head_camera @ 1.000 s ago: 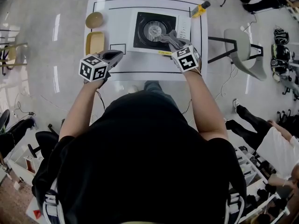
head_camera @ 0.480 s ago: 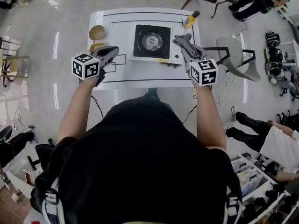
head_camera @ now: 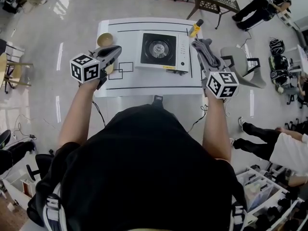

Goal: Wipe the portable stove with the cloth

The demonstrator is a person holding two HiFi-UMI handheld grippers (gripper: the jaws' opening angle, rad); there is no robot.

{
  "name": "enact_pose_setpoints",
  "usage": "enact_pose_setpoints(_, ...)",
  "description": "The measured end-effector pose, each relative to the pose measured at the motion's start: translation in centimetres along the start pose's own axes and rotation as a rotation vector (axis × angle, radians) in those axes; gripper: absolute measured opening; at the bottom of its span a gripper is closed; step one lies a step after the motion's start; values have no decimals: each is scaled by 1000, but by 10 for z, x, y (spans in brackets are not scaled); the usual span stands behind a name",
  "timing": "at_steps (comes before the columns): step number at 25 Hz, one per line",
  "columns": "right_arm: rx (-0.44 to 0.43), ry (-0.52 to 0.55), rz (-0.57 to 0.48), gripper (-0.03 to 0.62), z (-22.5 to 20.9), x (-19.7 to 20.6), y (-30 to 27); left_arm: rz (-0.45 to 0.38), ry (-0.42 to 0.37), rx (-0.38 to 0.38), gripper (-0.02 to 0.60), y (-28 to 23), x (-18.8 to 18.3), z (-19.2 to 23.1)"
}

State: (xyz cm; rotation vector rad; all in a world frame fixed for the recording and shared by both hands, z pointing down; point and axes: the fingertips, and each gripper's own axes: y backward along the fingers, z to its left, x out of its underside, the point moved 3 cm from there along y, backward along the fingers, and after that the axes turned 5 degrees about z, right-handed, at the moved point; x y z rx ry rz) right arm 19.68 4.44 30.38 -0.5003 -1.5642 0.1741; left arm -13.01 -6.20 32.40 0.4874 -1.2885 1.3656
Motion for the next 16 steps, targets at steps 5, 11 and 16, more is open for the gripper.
enact_pose_setpoints(5,13,-34,-37,112,4,-5,17,-38,12,-6,21,20,-7,-3)
enact_pose_setpoints(11,22,-61,-58,112,9,-3,27,-63,-8,-13,21,32,-14,-9)
enact_pose_setpoints(16,20,-72,-59,112,13,0,32,-68,-7,-17,21,37,-12,-15)
